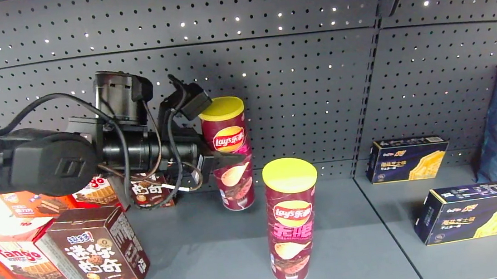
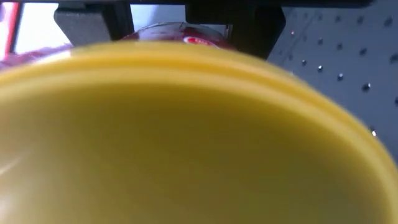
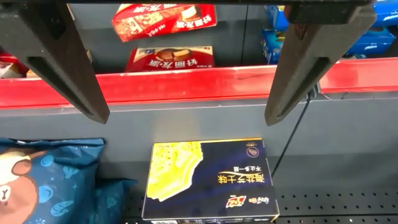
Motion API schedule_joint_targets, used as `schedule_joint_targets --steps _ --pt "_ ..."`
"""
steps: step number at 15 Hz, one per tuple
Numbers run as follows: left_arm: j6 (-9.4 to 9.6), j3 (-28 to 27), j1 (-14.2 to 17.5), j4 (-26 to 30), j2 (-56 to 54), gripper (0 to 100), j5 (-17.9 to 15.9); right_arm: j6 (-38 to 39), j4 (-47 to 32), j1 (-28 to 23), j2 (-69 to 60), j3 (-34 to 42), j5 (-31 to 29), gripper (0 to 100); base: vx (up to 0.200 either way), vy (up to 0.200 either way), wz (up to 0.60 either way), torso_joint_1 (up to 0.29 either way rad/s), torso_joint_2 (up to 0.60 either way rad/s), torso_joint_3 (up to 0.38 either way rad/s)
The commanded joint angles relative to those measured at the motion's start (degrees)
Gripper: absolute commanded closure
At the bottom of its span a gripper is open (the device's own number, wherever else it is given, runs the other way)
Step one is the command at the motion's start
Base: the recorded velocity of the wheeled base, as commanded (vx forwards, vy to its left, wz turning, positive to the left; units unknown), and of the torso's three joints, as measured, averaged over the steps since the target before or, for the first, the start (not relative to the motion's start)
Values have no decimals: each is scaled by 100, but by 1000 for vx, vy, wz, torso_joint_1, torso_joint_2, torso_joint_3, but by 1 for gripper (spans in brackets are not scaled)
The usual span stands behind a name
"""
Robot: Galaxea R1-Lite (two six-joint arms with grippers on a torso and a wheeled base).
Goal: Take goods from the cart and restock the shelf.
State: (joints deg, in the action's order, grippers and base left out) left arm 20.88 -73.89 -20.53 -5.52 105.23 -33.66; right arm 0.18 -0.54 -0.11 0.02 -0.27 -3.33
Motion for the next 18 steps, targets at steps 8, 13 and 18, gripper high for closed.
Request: schedule_joint_targets --steps 8,13,18 --pt "-76 -697 -276 -1 1105 100 0 -1 1 2 15 0 -1 0 0 0 0 0 0 0" --pt "-102 -1154 -347 -1 1483 100 8 -1 1 2 15 0 -1 0 0 0 0 0 0 0" --pt "-93 -1242 -320 -37 1703 100 35 -1 1 2 6 0 -1 0 0 0 0 0 0 0"
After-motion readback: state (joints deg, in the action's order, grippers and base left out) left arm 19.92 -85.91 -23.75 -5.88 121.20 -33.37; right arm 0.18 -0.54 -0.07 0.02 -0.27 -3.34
